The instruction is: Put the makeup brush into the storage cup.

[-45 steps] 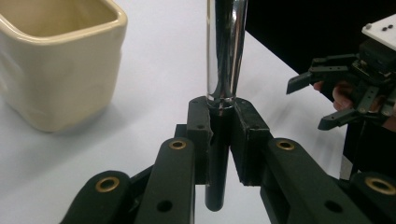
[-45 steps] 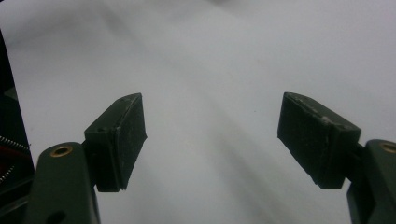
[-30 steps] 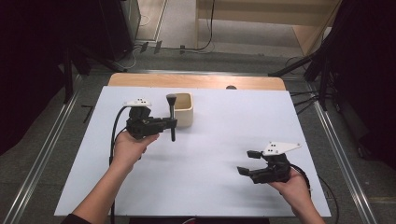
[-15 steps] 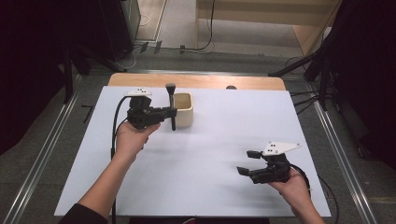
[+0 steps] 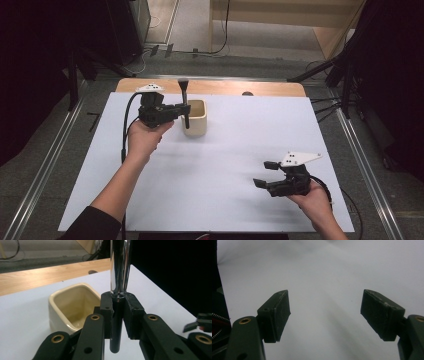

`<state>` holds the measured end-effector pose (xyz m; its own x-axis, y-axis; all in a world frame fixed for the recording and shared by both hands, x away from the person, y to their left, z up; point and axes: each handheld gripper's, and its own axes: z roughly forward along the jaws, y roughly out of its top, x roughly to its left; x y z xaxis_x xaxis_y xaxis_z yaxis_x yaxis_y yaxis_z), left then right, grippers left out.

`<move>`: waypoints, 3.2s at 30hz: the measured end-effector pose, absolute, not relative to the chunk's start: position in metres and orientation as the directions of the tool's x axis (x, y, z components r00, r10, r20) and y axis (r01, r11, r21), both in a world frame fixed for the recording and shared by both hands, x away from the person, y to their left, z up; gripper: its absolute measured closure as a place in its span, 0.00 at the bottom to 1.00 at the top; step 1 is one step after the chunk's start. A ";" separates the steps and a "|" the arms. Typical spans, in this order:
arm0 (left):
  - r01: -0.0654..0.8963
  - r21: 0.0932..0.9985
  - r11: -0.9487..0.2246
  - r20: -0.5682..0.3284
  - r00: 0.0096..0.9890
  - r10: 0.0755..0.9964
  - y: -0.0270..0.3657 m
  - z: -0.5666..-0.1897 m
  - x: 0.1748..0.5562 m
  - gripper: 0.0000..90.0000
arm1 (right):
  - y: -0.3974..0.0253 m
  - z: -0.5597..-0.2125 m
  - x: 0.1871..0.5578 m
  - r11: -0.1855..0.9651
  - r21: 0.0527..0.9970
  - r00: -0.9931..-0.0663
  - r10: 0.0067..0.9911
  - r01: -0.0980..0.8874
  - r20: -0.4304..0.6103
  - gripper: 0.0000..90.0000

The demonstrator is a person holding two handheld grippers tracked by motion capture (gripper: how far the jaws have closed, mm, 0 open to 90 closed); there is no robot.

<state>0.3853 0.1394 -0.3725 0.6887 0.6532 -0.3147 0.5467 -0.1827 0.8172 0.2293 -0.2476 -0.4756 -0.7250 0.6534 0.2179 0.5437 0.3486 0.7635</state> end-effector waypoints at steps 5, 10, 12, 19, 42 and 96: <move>0.530 0.828 -0.182 -0.289 0.682 0.672 0.136 -0.368 0.393 0.88 | -0.247 -0.476 0.229 0.351 0.762 -0.726 0.652 0.544 0.218 0.28; 0.515 0.837 -0.184 -0.268 0.679 0.683 0.132 -0.364 0.399 0.88 | -0.247 -0.476 0.229 0.352 0.761 -0.727 0.651 0.545 0.220 0.28; 0.509 0.840 -0.186 -0.259 0.678 0.688 0.130 -0.362 0.401 0.88 | -0.246 -0.476 0.229 0.354 0.762 -0.728 0.650 0.542 0.216 0.28; 0.485 0.857 -0.174 -0.239 0.674 0.699 0.129 -0.355 0.408 0.88 | -0.245 -0.476 0.229 0.358 0.758 -0.729 0.649 0.546 0.218 0.28; 0.417 0.891 -0.180 -0.154 0.649 0.745 0.120 -0.378 0.430 0.88 | -0.244 -0.476 0.230 0.357 0.759 -0.733 0.643 0.544 0.222 0.28; 0.457 0.865 -0.206 -0.172 0.657 0.734 0.111 -0.419 0.427 0.88 | -0.243 -0.476 0.230 0.366 0.754 -0.736 0.639 0.545 0.222 0.28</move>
<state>0.4274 0.1109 -0.4192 0.6569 0.7340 -0.1724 0.4568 -0.2056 0.8655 0.2300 -0.2431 -0.4757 -0.7362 0.6393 0.2220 0.5452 0.3658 0.7543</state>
